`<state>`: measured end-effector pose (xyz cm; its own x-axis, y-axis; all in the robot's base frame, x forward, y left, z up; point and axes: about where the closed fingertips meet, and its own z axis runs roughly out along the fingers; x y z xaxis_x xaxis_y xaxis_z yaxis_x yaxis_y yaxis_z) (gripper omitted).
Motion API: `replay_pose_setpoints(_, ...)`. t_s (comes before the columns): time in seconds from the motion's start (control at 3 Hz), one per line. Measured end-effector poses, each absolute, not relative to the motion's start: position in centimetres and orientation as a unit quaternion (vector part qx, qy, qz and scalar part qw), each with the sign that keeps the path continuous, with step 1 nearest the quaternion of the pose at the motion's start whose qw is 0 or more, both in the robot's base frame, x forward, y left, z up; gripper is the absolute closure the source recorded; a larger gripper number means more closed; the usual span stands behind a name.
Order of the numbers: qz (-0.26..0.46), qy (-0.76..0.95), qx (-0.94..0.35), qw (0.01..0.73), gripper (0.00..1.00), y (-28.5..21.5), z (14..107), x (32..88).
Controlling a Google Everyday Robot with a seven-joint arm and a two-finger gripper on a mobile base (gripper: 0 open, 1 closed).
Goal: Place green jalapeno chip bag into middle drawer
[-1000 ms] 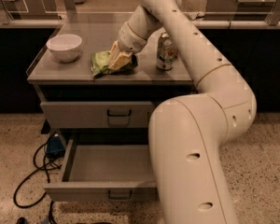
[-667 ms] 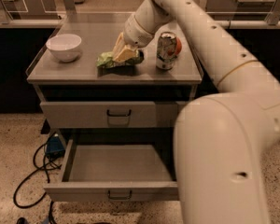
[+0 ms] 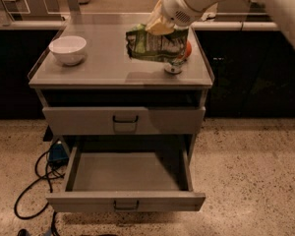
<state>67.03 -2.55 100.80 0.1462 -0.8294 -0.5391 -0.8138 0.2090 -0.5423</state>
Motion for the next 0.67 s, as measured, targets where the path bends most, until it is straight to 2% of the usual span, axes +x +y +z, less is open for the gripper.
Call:
replay_pose_setpoints(0.33,-0.023,0.659,-0.6,0.452,1.0,-2.23,104.08,63.97)
replay_pose_setpoints(0.67,-0.023,0.659,-0.6,0.452,1.0,-2.23,104.08,63.97)
